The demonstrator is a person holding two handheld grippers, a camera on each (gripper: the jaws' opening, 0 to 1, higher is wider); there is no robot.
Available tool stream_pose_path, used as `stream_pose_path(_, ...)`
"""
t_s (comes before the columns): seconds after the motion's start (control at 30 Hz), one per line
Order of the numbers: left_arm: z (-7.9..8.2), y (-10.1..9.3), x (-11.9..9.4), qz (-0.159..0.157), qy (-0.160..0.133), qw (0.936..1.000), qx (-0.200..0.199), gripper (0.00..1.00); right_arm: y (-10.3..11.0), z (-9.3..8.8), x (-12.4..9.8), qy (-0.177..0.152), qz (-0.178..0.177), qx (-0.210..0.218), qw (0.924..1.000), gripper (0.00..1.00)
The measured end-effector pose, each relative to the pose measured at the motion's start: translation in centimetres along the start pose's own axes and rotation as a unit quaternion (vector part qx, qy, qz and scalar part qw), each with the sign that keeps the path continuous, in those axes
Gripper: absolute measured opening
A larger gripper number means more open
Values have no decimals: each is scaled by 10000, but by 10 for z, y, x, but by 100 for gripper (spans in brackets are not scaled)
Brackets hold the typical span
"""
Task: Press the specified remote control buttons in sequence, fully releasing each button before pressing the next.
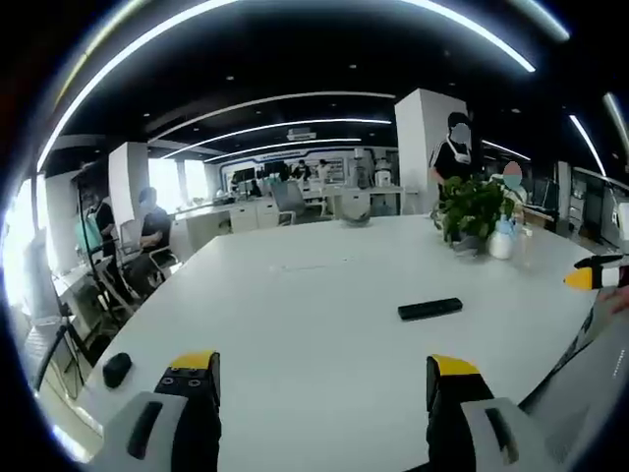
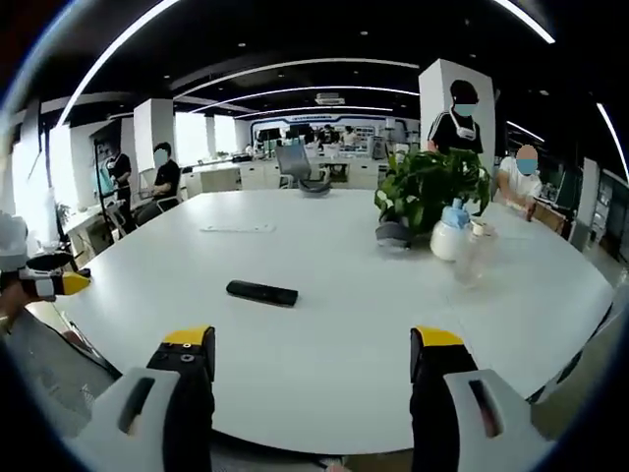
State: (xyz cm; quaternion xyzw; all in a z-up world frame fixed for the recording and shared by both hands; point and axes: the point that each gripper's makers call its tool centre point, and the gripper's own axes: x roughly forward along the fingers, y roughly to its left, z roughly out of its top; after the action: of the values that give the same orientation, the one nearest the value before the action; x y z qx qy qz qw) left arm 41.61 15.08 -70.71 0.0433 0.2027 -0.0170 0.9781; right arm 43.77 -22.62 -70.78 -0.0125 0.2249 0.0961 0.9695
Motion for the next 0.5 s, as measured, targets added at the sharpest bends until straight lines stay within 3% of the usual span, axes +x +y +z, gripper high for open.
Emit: stream_pose_path(0.5, -2, -4, 2, -75, 74, 9998, 155, 89, -6, -1, -1, 24, -161, -21, 9999, 83)
